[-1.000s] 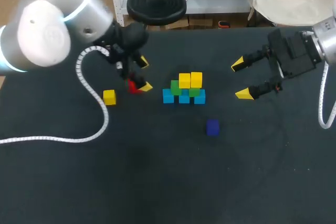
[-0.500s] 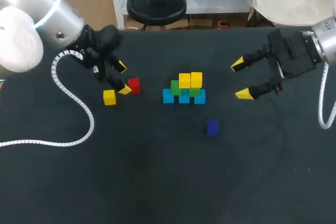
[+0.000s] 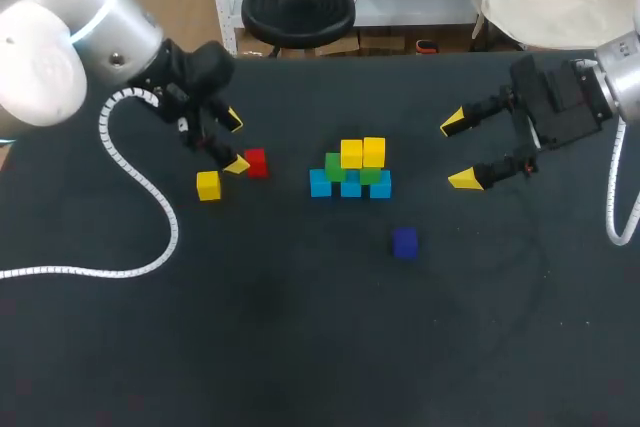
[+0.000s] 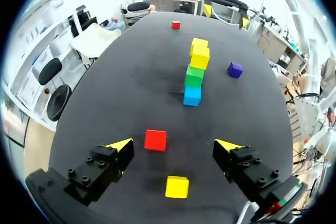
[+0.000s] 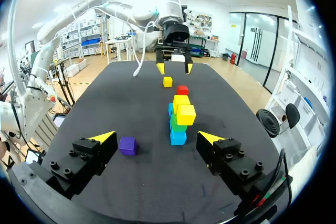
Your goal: Place the blue cubes, place green cubes on the blue cubes, place the yellow cubes on the green cubes, then place the red cubes on the yellow cubes, and place purple cube on the red cubes.
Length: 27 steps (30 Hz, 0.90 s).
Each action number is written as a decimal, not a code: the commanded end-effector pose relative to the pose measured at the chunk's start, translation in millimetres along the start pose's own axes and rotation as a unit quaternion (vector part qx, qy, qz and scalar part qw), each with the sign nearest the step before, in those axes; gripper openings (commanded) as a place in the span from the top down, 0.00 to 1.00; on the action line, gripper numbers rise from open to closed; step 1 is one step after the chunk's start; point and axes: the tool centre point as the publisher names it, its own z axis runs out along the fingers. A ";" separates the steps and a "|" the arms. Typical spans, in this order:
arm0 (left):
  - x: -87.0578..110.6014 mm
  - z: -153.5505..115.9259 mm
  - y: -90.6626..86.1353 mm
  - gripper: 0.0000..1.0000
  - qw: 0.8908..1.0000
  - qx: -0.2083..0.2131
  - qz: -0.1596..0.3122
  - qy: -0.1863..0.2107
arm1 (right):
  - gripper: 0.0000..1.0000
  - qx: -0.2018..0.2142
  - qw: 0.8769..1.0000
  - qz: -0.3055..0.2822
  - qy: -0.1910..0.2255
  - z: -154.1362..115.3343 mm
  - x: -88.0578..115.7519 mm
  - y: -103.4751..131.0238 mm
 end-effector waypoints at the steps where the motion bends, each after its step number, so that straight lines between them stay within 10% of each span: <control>1: 32.0 -2.6 12.0 0.00 1.000 -0.014 -0.023 -0.009 | 0.00 0.000 1.000 -0.001 -0.001 0.0 0.2 0.3; 14: 71.4 0.4 43.2 0.00 1.000 0.021 -0.012 -0.019 | 0.00 0.000 1.000 -0.001 -0.001 0.0 0.2 0.3; 27: 83.1 -4.3 11.4 0.00 0.999 0.052 0.015 -0.005 | 0.00 0.000 1.000 -0.001 -0.001 0.0 0.2 0.3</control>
